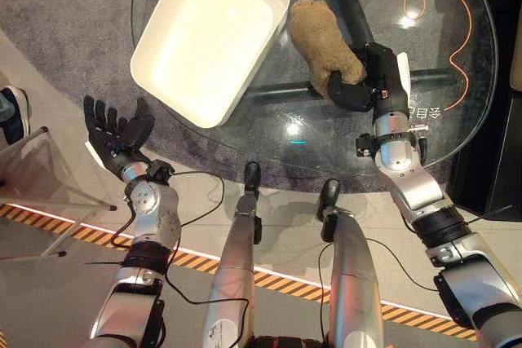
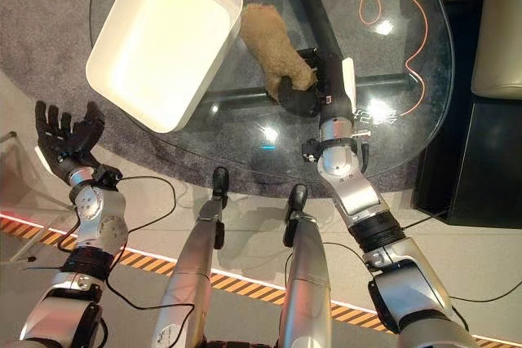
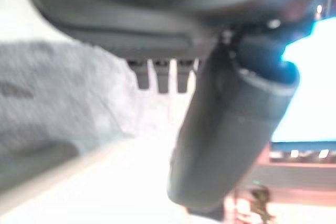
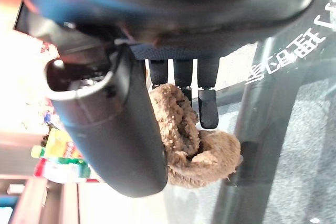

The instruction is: Wipe the table with a cloth and put it in the basket.

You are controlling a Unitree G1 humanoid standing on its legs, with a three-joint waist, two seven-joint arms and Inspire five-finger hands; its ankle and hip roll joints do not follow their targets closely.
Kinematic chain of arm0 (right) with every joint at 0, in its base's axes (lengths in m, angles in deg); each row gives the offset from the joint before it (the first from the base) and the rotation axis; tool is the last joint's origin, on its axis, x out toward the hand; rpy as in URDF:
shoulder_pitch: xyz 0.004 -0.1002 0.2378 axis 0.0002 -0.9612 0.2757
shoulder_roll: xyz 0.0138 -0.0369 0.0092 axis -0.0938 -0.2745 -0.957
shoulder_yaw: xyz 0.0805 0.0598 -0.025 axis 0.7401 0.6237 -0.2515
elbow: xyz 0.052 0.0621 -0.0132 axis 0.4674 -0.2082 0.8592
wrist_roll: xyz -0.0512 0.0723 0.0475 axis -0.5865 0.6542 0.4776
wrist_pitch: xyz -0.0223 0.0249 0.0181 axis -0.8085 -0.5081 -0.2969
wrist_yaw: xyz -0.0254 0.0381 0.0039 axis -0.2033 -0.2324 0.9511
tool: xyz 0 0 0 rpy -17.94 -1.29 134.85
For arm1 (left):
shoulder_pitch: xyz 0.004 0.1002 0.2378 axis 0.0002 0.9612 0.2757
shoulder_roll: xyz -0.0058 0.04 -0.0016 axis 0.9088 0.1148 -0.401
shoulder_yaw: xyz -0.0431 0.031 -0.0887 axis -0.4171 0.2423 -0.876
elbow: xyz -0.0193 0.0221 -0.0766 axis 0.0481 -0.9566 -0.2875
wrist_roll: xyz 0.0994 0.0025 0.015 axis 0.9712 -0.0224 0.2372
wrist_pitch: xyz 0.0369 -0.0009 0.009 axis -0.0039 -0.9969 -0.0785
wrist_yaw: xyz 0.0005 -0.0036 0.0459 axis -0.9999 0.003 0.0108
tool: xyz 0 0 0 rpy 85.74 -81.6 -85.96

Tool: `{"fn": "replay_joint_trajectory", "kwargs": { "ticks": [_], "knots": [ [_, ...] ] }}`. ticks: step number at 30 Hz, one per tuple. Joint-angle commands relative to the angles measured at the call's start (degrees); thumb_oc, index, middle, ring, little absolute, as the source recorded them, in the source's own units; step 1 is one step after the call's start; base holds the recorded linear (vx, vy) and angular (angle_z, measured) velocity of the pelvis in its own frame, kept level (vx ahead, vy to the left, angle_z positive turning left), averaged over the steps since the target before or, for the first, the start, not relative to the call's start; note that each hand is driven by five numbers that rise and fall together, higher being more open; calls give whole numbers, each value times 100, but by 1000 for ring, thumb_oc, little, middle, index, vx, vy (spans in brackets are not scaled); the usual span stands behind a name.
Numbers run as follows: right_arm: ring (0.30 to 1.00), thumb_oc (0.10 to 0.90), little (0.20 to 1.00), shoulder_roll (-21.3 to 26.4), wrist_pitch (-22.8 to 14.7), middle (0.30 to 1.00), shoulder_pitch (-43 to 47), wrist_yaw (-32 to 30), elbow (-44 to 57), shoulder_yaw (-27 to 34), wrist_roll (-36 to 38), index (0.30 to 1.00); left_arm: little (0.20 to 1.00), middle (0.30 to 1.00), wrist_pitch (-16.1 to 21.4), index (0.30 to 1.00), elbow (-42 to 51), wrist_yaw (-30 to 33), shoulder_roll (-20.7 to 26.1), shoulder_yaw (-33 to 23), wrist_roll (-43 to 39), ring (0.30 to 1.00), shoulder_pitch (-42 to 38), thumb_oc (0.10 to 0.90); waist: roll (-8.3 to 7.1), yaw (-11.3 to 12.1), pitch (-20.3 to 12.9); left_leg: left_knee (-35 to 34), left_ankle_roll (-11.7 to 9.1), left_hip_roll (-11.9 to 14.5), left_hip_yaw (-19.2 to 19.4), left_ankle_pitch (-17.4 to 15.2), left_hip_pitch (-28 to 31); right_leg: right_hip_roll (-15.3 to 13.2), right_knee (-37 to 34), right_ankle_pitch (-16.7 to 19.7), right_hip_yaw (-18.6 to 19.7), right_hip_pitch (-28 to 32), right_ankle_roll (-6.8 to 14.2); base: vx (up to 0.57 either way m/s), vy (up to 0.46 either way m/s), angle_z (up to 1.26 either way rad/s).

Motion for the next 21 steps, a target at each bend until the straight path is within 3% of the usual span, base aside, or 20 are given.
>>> {"fn": "replay_joint_trajectory", "kwargs": {
  "ticks": [1, 8, 12, 15, 21],
  "knots": [
    [300, 100, 200, -124, -1244, 300, 297, -76, 1449, 498, -147, 300, 900, 900, 522, 900, 765, -221, 196, -393, 523, 900, 6, 800, -58, -62, -159, 662, 382, -335, 281, -576, 137, 352, -645, 574, -253, 266, 75, 0, 0, 0],
    [300, 100, 200, -211, -1424, 300, 146, 133, 1943, 672, -203, 300, 900, 900, 259, 900, 1637, -1281, 133, -298, -48, 900, 109, 800, -67, -67, -159, 633, 397, -339, 289, -592, 171, 344, -696, 603, -263, 315, 97, 0, 0, 0],
    [300, 100, 200, -282, -1561, 300, 35, 576, 2262, 740, -97, 300, 900, 900, -225, 900, 2113, -2495, -5, -196, -1051, 900, 207, 800, -56, -98, -159, 600, 407, -341, 328, -591, 204, 342, -737, 639, -269, 348, 117, 0, 0, 0],
    [300, 100, 200, -305, -1647, 300, -38, 948, 2560, 731, -68, 300, 900, 900, -821, 900, 2393, -3250, -59, -48, -1835, 900, 286, 800, -52, -129, -159, 548, 413, -336, 370, -573, 240, 352, -801, 673, -266, 387, 128, 0, 0, 0],
    [300, 100, 200, -296, -1716, 300, -32, 1356, 2754, 632, 153, 300, 900, 900, -1479, 900, 2474, -3888, -24, 95, -2640, 900, 306, 800, -56, -162, -159, 548, 413, -323, 404, -577, 252, 343, -851, 710, -267, 412, 151, 0, 0, 0]
  ]
}}
